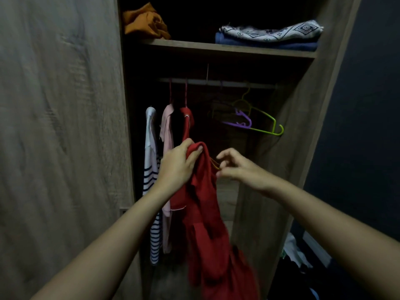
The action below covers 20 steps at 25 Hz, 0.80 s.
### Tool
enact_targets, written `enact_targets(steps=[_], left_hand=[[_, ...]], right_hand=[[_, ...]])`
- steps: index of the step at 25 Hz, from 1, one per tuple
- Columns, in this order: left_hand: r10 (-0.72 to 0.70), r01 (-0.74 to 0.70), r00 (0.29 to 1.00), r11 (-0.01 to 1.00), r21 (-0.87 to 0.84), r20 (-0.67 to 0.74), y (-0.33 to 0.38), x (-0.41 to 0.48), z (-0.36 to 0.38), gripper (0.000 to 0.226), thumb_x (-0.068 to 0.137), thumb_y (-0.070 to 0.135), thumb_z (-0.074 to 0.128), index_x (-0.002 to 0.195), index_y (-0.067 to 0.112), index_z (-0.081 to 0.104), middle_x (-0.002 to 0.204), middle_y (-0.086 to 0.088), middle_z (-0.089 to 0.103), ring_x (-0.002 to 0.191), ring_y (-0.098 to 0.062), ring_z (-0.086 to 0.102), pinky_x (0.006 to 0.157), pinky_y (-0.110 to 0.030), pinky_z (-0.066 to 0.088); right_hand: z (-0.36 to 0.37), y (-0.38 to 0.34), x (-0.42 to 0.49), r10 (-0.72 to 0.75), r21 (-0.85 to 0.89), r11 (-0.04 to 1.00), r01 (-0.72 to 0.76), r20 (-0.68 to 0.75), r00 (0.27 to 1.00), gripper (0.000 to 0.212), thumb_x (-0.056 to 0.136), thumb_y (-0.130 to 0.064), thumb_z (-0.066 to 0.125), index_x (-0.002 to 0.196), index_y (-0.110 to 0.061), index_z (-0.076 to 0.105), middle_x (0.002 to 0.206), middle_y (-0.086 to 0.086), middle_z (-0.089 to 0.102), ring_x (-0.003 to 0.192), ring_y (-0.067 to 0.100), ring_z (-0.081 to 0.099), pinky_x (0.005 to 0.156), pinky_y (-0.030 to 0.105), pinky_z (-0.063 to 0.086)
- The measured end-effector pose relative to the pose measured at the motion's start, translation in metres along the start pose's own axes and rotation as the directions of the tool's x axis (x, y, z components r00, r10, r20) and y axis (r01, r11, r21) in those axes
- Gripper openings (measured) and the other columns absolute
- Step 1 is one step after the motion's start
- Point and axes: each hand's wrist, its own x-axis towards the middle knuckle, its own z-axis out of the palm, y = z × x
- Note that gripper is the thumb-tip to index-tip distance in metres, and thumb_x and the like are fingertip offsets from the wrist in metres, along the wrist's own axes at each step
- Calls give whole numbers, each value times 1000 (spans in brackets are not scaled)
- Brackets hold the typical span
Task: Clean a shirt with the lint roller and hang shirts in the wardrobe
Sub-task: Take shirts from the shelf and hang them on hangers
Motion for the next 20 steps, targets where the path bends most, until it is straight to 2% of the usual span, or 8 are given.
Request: enact_targets(steps=[3, 7, 10, 12, 14, 17, 18, 20], left_hand=[[-46, 46, 999, 999, -29, -5, 6, -2, 11, 24, 94, 35, 48, 77, 18, 50, 55, 8, 48, 54, -5, 47, 55, -25, 27], [-103, 95, 993, 984, -150, -48, 5, -7, 14, 17, 96, 28, 47, 87, 16, 56, 70, 4, 59, 69, -11, 55, 59, -21, 33], [-260, 233, 951, 958, -169, -166, 0, 2, -1, 22, 96, 27, 45, 102, 12, 60, 94, -8, 66, 89, -20, 57, 72, -26, 35], [-344, 302, 915, 930, -209, -211, -13, 11, -17, 24, 96, 28, 44, 103, 12, 60, 101, -12, 66, 100, -28, 59, 82, -31, 40], [-343, 325, 920, 938, -121, -188, -29, 17, -33, 23, 95, 33, 44, 100, 15, 58, 102, -15, 66, 103, -35, 58, 86, -37, 43], [-315, 289, 949, 881, 374, 10, -47, 17, -45, 31, 94, 44, 42, 113, 22, 55, 122, -18, 54, 108, -43, 54, 88, -45, 43], [-304, 255, 952, 854, 453, 36, -49, 15, -45, 34, 94, 45, 42, 117, 23, 55, 130, -18, 46, 110, -44, 52, 89, -48, 43], [-200, 195, 979, 887, 419, -32, -50, 13, -42, 33, 93, 40, 47, 115, 18, 59, 129, -19, 46, 108, -42, 54, 88, -47, 44]], right_hand=[[18, 12, -5, -99, -318, 944, 88, -20, 995, 45, 72, -28, 77, 104, -16, 47, 88, -1, 56, 75, 11, 54, 72, 29, 50], [21, 30, -7, -215, -434, 889, 144, -119, 969, 44, 83, -15, 63, 119, -20, 37, 86, -3, 58, 76, 17, 61, 70, 29, 48], [16, 50, -17, -204, -769, 614, 179, 65, 977, 77, 84, -13, 55, 145, -23, 11, 116, 3, 60, 101, 31, 62, 79, 36, 47], [8, 67, -29, -117, -832, 509, 219, 185, 976, 83, 86, -14, 50, 147, -33, -3, 140, 5, 46, 110, 33, 59, 86, 40, 50], [-12, 77, -38, -125, -794, 542, 273, 245, 961, 69, 88, -16, 41, 141, -45, 8, 141, 5, 43, 110, 30, 60, 89, 40, 50], [-51, 74, -28, -228, -879, 366, 305, 233, 945, 47, 83, -7, 51, 125, -28, 50, 136, 4, 48, 102, 28, 63, 80, 39, 55], [-62, 69, -22, -262, -902, 340, 267, 182, 948, 40, 80, -4, 55, 115, -24, 58, 132, 2, 52, 98, 28, 65, 76, 41, 56], [-71, 58, -13, -313, -901, 393, 184, 57, 948, 34, 81, -4, 55, 108, -24, 62, 122, 0, 58, 96, 28, 65, 74, 43, 55]])
